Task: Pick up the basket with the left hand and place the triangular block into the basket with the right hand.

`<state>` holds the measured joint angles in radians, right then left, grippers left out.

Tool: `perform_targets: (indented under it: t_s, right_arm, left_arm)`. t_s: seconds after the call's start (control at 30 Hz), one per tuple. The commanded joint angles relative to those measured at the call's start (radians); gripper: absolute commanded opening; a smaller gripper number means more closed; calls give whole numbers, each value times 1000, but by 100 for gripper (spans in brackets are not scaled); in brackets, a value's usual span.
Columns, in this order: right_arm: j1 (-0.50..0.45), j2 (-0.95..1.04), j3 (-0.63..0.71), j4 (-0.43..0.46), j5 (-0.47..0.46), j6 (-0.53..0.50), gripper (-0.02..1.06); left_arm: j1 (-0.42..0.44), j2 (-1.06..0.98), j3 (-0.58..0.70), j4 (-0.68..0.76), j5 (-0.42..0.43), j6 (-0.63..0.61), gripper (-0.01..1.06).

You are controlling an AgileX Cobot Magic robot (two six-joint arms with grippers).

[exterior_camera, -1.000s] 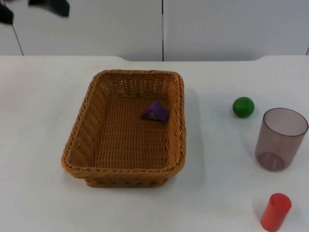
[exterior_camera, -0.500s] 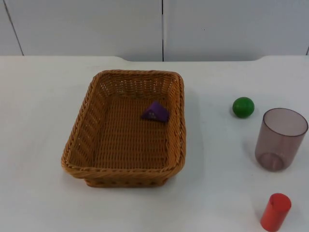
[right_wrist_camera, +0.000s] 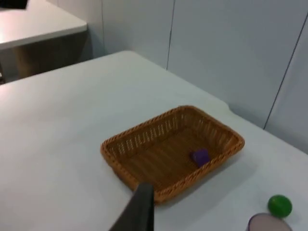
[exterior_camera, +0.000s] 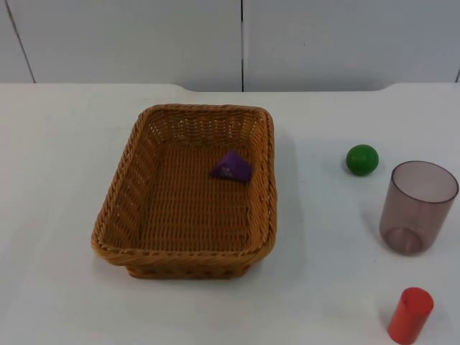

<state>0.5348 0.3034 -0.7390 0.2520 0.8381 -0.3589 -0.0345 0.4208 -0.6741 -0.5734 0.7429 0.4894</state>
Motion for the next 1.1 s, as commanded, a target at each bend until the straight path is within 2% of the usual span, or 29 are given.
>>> perform_targets:
  t_s: [0.0, 0.1, 0.17, 0.2, 0.33, 0.53, 0.7, 1.07]
  right_arm:
    - [-3, -32, 35, -5, 12, 3, 88]
    - [-3, -88, 88, -7, 12, 3, 88]
    - [-3, -131, 112, -7, 12, 3, 88]
    - [-3, -131, 112, -7, 12, 3, 88]
    - [-3, -214, 142, -7, 41, 3, 88]
    - [-3, -269, 165, -7, 108, 10, 88]
    - [-3, -303, 203, -19, 123, 58, 88]
    - [-3, -303, 201, -21, 146, 60, 88]
  left_arm:
    - [-1, -81, 13, 39, 30, -34, 105]
    - [-1, -169, 13, 134, 65, -140, 105]
    - [-1, -243, 13, 237, 128, -240, 105]
    - [-1, -243, 13, 237, 128, -240, 105]
    - [-1, -345, 13, 334, 223, -318, 105]
    - [-1, -421, 38, 374, 273, -357, 105]
    - [1, -421, 108, 377, 290, -403, 105]
    - [1, -421, 168, 384, 310, -417, 105]
